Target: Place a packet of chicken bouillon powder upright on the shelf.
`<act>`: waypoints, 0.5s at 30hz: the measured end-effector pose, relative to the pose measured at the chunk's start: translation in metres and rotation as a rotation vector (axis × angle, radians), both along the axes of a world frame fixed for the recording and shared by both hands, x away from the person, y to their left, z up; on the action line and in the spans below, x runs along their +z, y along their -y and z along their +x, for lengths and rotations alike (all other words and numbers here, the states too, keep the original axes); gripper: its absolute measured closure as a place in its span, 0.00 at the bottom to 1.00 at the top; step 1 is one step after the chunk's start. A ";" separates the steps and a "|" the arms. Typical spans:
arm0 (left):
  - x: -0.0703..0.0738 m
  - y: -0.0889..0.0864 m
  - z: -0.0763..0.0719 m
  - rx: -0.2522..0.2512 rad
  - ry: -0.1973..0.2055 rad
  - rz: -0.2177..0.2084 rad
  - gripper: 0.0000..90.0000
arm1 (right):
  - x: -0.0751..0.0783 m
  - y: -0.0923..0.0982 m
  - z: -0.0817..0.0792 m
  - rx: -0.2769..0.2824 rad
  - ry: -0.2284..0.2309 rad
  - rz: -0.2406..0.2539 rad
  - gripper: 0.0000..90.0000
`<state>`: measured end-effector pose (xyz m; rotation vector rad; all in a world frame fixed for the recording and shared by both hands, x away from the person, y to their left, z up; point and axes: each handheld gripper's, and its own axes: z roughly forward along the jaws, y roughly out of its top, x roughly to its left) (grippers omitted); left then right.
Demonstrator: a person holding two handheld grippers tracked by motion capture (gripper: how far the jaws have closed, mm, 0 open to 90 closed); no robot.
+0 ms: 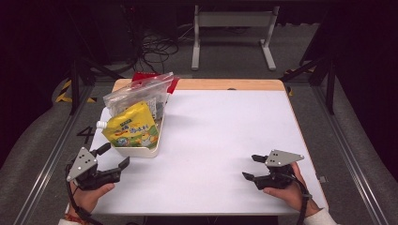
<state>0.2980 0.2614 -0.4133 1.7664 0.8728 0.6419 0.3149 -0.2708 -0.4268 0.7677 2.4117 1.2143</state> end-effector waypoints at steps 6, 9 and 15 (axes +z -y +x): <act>-0.007 0.017 -0.002 -0.056 -0.029 0.029 0.20 | 0.001 0.002 0.000 -0.008 0.007 0.005 0.30; -0.010 0.025 -0.003 -0.079 -0.043 0.034 0.19 | 0.001 0.003 0.000 -0.012 0.015 0.001 0.29; -0.017 0.042 -0.002 -0.132 -0.063 0.080 0.18 | 0.002 0.005 -0.001 -0.024 0.030 -0.013 0.26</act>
